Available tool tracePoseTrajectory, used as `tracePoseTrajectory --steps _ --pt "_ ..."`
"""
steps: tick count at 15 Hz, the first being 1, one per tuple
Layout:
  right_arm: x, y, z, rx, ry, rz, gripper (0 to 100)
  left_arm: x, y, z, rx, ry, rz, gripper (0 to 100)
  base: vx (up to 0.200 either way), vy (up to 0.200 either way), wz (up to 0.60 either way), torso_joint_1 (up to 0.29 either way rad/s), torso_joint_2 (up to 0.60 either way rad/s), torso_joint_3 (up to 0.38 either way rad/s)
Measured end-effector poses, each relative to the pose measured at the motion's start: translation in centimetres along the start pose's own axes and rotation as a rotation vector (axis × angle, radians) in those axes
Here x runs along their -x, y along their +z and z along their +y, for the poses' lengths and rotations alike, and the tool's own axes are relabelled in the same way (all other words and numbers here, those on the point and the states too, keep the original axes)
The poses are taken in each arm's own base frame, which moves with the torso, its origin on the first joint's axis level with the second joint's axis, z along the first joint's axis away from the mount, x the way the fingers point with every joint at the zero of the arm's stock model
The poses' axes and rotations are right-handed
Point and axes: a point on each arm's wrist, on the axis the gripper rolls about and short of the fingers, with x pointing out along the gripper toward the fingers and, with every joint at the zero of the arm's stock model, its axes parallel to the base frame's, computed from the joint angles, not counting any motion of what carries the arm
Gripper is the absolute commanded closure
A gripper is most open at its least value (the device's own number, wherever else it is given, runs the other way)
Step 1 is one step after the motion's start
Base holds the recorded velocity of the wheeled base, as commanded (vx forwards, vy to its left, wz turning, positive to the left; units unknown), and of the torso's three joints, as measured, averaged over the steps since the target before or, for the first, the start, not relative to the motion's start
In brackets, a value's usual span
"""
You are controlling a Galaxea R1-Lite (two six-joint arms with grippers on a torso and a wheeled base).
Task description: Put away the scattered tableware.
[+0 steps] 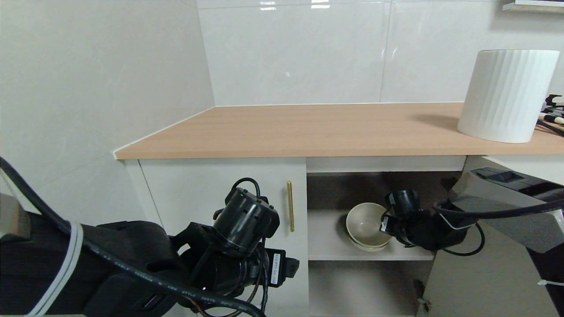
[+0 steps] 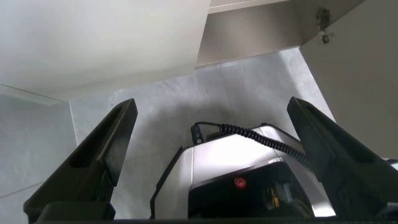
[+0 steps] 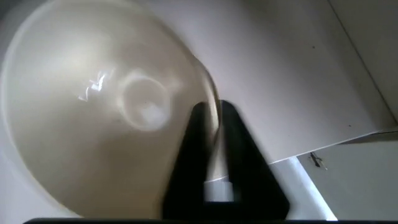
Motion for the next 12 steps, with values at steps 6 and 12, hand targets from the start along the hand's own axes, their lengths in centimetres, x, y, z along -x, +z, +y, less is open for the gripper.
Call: tracePoseTrajectory --steps 6,12 --pt "0.7 -0.6 0.4 0.028 0.001 0.031 0 0.0 0.1 0.2 0.003 0.003 -0.003 0 0.000 0.000 0.00 0.000 0.00 0.000" --pt "5.1 0.0 0.0 0.059 0.045 0.115 0 1.5 1.0 1.0 0.032 0.018 -0.054 0 0.000 0.000 0.00 0.000 0.00 0.000"
